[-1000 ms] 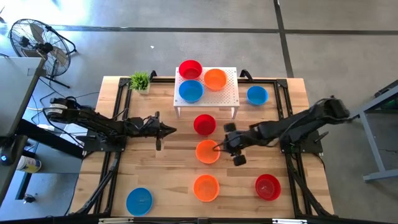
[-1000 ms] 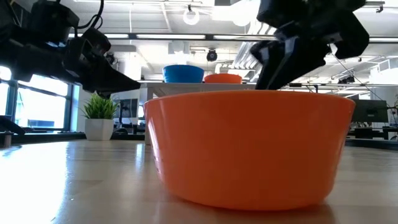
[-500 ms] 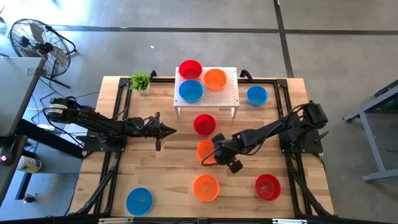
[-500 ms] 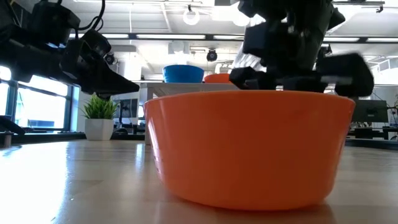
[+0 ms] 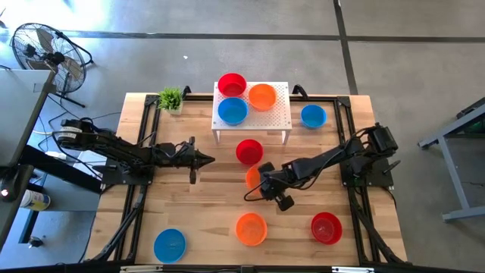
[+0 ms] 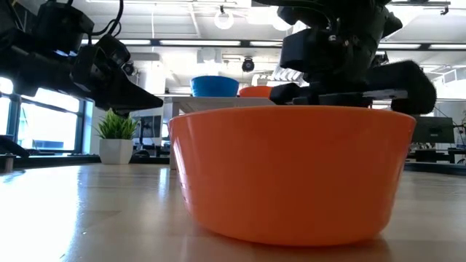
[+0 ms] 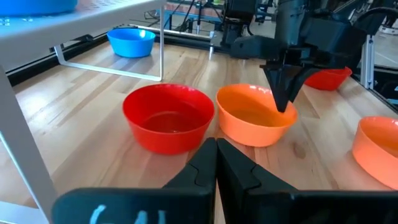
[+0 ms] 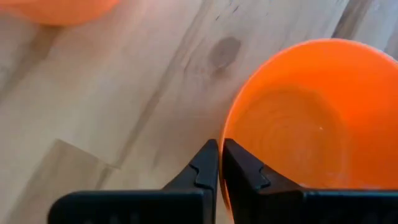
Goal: Pick & Place Mini bowls
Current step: Stack the top orange bowl on top of the orange bowl on the shelf
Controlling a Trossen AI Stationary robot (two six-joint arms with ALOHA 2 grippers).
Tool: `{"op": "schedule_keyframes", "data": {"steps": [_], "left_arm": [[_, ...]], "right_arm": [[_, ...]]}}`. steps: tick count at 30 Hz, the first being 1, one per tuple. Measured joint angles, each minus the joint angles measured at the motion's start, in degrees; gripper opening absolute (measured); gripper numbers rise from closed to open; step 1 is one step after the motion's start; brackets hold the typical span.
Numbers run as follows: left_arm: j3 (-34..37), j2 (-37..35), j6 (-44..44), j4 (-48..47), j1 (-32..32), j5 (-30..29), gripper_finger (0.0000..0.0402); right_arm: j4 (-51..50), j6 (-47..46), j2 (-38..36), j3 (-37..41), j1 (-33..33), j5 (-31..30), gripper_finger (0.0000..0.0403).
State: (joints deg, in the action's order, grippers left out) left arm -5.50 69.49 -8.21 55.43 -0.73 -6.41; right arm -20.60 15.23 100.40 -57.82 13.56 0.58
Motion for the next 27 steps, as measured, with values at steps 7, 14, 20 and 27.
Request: {"op": "schedule_keyframes", "data": {"steps": [7, 14, 20, 27], "left_arm": [[0.0, 0.0, -0.7, 0.1, 0.0, 0.6, 0.0], [-0.1, 0.0, -1.1, 0.7, 0.0, 0.5, 0.0], [-0.1, 0.0, -1.2, 0.9, 0.0, 0.5, 0.0], [-0.1, 0.0, -1.6, 1.9, 0.0, 0.7, 0.0]], "right_arm": [[-0.6, -5.2, -3.0, 0.0, 0.6, 3.1, 0.0003], [-1.0, -13.2, -11.8, 0.0, 0.7, 3.2, 0.0003], [-1.0, -17.9, -20.1, 0.0, 0.5, 0.7, 0.0002], [-4.3, -20.4, -25.6, -2.8, -2.6, -1.5, 0.0002]]}}
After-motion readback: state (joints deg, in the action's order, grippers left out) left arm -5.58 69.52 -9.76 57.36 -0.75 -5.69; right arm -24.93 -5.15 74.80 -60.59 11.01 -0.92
